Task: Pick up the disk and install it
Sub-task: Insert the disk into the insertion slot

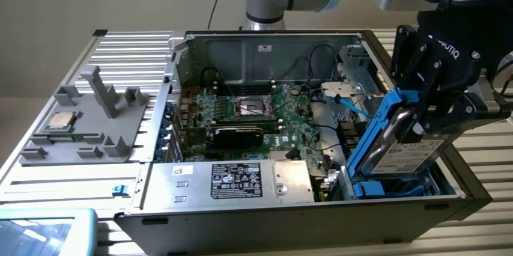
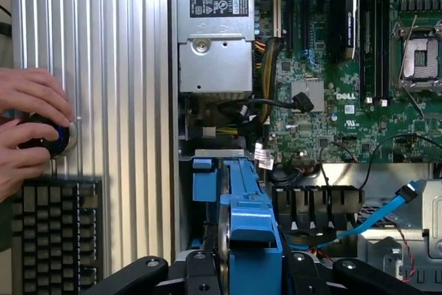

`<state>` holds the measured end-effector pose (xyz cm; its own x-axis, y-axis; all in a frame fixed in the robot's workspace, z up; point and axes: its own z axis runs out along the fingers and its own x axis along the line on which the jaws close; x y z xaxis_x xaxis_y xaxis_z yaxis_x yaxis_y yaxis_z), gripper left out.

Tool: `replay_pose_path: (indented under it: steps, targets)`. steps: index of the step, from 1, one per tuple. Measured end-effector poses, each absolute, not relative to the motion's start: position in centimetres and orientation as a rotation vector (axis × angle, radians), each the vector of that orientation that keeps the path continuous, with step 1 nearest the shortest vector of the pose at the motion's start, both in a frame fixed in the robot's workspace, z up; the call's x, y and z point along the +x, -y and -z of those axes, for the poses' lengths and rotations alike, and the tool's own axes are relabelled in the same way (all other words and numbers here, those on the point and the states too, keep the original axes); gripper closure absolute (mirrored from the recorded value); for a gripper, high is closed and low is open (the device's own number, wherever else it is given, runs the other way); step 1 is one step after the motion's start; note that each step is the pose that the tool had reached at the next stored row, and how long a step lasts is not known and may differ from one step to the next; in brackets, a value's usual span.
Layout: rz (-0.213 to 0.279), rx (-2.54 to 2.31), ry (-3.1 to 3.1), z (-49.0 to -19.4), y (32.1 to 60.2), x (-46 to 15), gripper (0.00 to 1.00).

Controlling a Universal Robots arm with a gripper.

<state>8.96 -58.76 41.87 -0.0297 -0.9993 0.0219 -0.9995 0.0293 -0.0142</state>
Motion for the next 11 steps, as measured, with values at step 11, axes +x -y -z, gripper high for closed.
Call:
replay_pose_path:
  steps: [11]
  targets:
    - [-0.039, 2.184, 2.25, -41.13, 58.76, 8.98, 0.63]
